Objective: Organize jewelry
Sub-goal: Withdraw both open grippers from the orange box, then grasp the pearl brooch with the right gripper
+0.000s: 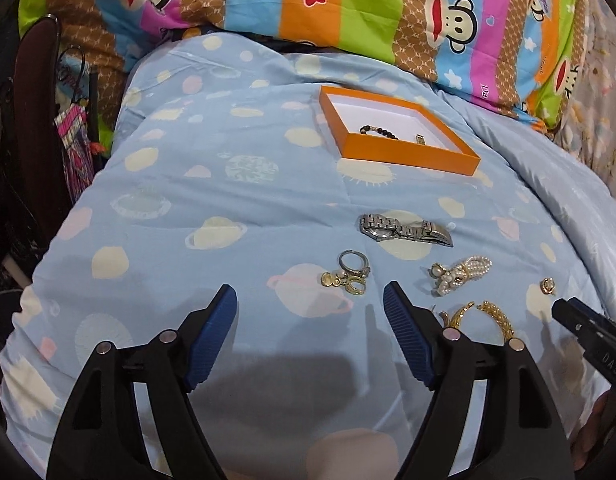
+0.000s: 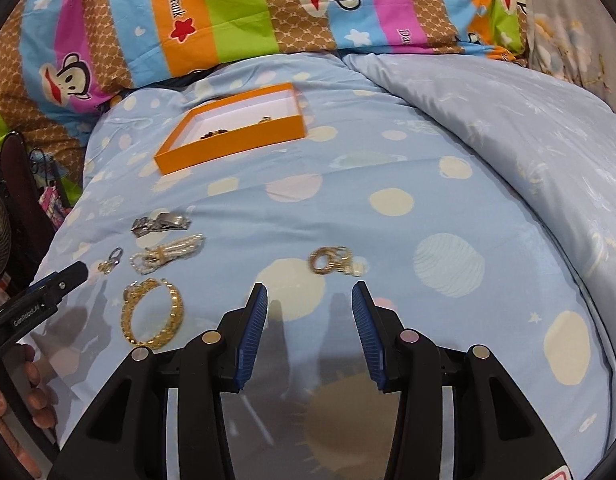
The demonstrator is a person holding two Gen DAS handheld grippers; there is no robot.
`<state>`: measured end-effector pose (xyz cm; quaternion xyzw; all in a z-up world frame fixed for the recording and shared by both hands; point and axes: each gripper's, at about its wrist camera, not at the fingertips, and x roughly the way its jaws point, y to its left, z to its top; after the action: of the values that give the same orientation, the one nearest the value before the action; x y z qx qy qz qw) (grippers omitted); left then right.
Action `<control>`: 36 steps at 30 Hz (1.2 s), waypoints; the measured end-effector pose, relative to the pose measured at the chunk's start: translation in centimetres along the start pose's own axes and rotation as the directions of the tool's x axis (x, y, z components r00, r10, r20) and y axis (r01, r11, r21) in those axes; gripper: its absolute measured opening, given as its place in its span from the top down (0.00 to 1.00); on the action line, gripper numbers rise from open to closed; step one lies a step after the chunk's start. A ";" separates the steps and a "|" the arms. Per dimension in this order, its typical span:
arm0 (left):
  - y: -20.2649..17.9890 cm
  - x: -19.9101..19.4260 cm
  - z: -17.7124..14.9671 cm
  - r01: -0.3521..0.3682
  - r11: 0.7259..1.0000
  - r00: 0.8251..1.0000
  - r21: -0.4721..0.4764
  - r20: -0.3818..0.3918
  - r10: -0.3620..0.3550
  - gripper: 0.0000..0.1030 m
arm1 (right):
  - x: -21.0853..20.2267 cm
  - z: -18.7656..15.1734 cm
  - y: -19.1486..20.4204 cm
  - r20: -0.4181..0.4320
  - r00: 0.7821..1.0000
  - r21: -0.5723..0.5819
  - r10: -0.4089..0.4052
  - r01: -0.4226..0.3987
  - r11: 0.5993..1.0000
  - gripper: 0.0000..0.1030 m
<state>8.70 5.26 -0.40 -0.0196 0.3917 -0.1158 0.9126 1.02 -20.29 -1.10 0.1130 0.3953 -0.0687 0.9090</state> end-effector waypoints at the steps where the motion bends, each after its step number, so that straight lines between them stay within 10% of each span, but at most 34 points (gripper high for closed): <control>1: 0.1 0.1 0.0 0.005 1.000 1.000 -0.006 -0.006 -0.005 0.29 | 0.2 0.1 0.5 -0.002 1.000 -0.005 0.009 -0.009 1.000 0.58; 18: 2.3 0.8 -0.2 0.012 0.992 0.999 -0.128 -0.037 -0.016 0.29 | 4.6 2.3 7.5 -0.123 0.967 0.028 0.224 -0.222 0.975 0.58; 29: 2.4 0.8 -0.1 0.005 0.991 0.999 -0.133 -0.037 -0.010 0.29 | 6.8 3.4 10.9 -0.151 0.980 -0.038 0.130 -0.138 0.990 0.59; 33: 2.4 0.8 -0.1 0.004 0.991 0.999 -0.133 -0.039 -0.009 0.29 | 7.2 3.5 11.2 -0.156 0.985 -0.096 0.068 -0.083 0.992 1.00; 36: 2.5 0.9 -0.1 0.005 0.992 0.999 -0.130 -0.044 -0.011 0.29 | 6.5 3.4 10.6 -0.141 0.988 -0.107 0.059 -0.075 0.991 1.00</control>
<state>9.74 7.47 -1.40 -0.0778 0.4184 -0.0940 0.9000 10.10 -11.12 -2.06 0.0794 0.4560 -0.0079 0.8864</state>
